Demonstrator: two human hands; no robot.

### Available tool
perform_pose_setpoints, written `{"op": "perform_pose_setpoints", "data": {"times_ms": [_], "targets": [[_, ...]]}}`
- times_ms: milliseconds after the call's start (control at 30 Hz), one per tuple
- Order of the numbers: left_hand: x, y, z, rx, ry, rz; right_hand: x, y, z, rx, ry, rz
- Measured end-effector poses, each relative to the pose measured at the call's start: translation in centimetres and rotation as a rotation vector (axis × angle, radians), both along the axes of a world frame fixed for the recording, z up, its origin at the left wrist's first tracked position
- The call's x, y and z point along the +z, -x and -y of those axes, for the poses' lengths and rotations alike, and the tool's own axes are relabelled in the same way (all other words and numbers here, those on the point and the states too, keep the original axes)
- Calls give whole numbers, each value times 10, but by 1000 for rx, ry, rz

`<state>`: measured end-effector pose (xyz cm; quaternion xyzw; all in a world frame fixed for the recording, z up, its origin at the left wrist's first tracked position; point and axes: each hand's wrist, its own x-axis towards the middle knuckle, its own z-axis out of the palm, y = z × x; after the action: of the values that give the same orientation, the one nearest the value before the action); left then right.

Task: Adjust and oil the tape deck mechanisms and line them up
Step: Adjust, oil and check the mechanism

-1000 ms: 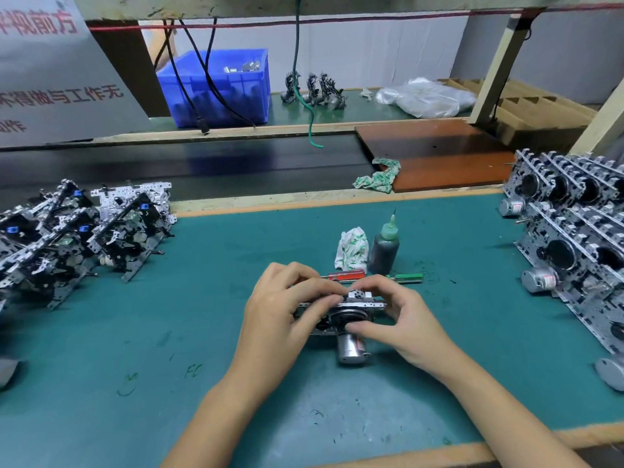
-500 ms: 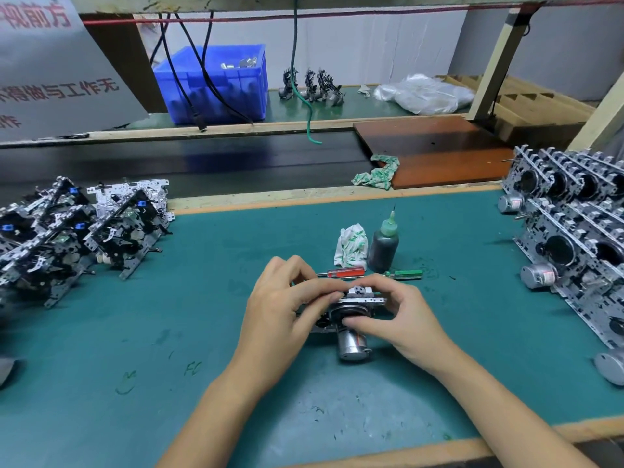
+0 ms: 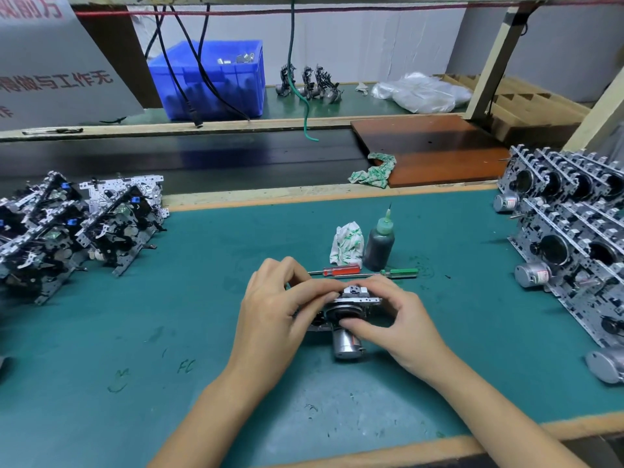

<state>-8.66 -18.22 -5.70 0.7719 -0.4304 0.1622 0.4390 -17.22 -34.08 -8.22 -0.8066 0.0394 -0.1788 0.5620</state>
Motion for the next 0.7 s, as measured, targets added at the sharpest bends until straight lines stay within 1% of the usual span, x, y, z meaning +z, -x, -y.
{"op": "perform_pose_setpoints", "data": {"times_ms": [67,167,200,267,500,567,600,667,700], "targets": [[1,-1,0,-8,-2,-8,0,6,0,-69,192,-6],[1,-1,-1,-12,6,-23,-4,16,3,-244,696,120],[1,-1,-1,-12,7,-26,-6,18,3,-276,808,161],[1,0,-1,-9,6,-27,-8,20,4,-307,884,189],[2,0,-1,-11,-2,-39,-6,22,10,-233,806,126],[1,0,0,-9,3,-37,-3,21,12,-212,772,59],[1,0,0,-12,6,-36,1,20,12,-200,695,12],[1,-1,0,-13,9,-33,9,15,11,-149,448,-58],[0,-1,-1,-12,8,-31,11,11,9,-112,332,-61]]}}
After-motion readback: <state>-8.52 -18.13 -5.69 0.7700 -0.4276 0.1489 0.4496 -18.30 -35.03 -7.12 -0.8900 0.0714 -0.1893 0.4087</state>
